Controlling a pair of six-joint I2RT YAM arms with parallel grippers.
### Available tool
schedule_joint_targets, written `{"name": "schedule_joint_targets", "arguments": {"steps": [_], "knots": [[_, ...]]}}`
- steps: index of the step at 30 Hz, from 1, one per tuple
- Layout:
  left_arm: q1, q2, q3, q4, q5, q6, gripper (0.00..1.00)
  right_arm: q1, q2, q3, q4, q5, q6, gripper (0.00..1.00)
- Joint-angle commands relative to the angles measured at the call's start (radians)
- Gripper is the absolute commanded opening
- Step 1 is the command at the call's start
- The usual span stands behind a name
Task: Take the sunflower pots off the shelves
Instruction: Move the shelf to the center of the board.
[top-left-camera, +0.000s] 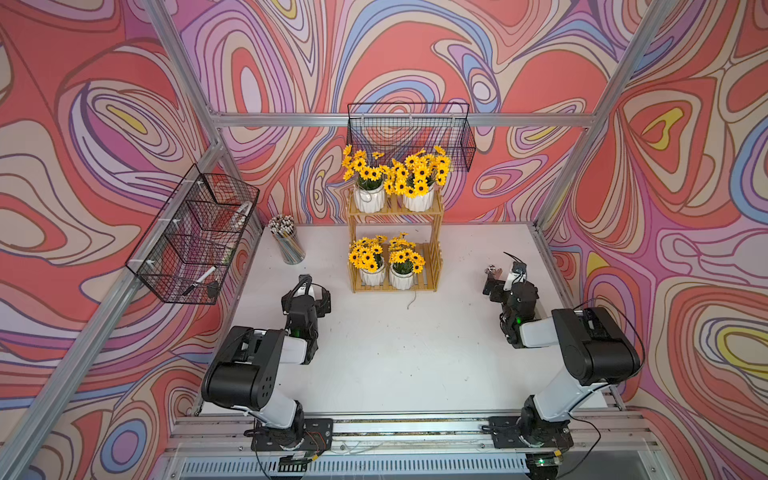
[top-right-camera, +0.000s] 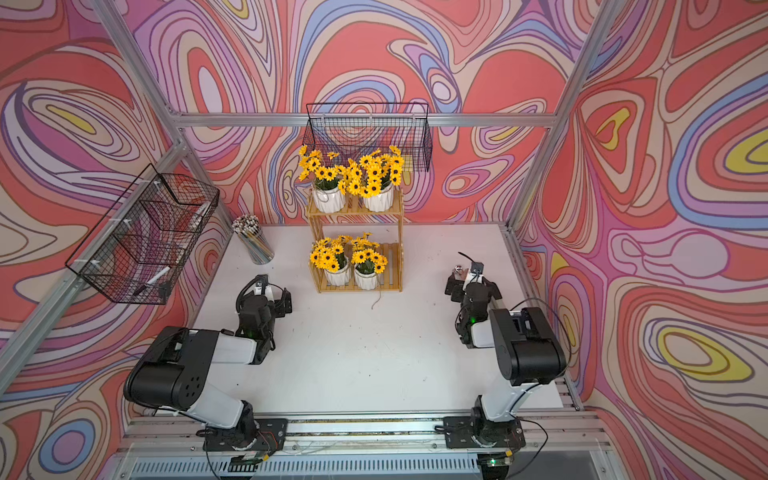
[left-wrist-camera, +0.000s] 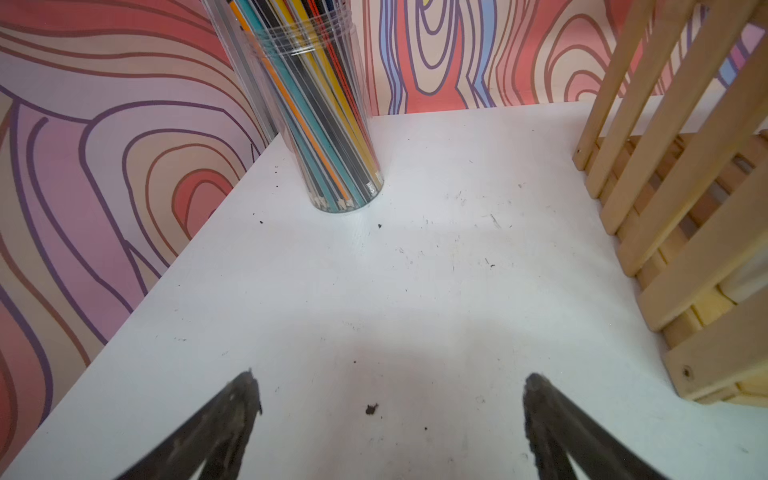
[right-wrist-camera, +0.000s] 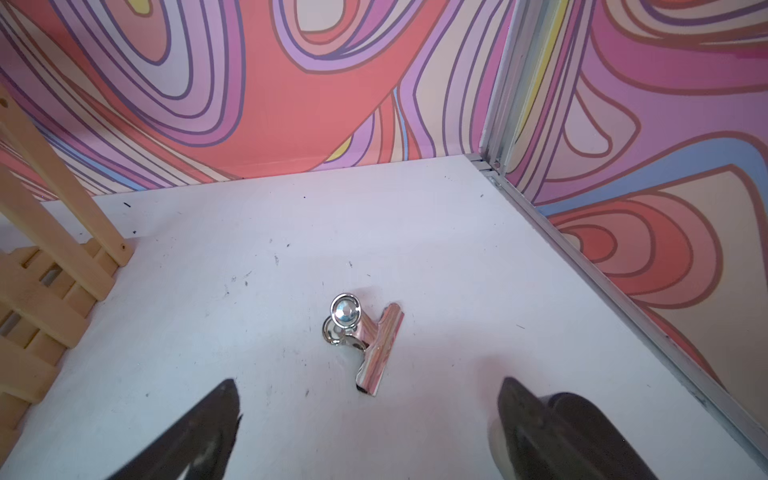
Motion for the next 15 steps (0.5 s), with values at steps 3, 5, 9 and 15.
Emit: {"name": "schedule_joint_targets", "arguments": {"steps": [3, 5, 9, 15], "knots": [[0.007, -0.005, 0.007, 0.008, -0.011, -0.007, 1.0, -0.001, 0.015, -0.002, 0.002, -0.009, -0.003, 0.98], [0.006, -0.004, 0.007, 0.007, -0.009, -0.008, 1.0, 0.0, 0.015, -0.002, 0.003, -0.009, -0.003, 0.98], [0.006, -0.004, 0.008, 0.005, -0.009, -0.007, 1.0, 0.0, 0.015, -0.002, 0.004, -0.01, -0.003, 0.98], [0.006, -0.004, 0.007, 0.005, -0.01, -0.007, 1.0, 0.0, 0.015, -0.003, 0.002, -0.015, -0.001, 0.98]]}}
